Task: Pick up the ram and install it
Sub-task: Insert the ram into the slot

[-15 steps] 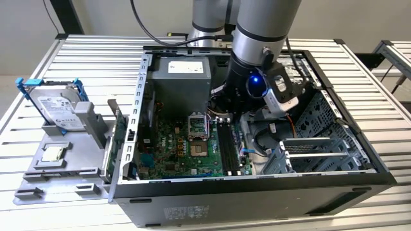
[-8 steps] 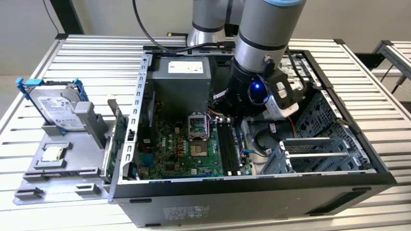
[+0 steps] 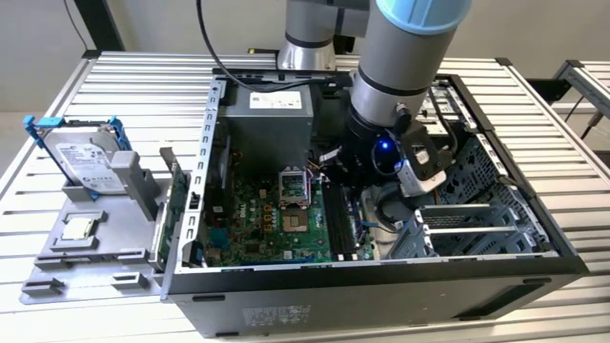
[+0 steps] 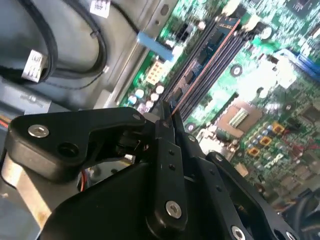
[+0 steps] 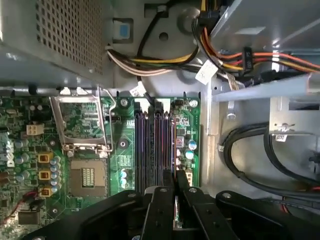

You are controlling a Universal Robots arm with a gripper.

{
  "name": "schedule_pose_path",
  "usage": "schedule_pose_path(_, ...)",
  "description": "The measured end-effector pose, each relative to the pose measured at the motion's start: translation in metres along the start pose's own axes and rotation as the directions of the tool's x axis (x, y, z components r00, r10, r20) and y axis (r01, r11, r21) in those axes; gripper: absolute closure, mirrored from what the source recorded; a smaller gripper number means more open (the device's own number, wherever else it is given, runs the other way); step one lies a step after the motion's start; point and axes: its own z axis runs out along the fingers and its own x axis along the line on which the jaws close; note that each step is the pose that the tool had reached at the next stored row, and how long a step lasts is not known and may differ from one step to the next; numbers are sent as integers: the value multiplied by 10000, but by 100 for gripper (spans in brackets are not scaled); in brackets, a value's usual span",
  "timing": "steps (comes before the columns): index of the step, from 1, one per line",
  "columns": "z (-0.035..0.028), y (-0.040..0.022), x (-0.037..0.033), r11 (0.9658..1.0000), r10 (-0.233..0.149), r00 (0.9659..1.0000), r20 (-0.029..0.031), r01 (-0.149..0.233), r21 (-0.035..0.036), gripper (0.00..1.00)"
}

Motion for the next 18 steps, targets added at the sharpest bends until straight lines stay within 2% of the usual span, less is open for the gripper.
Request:
schedule_pose_path(6,99,8,5,10000,-2,10000,3,2,4,100)
schedule_pose_path(11,106,13,4,10000,-7,10000,3,7,7,100)
schedule_pose_path(18,165,11,7,9997,-259,9997,-10,259,9,100)
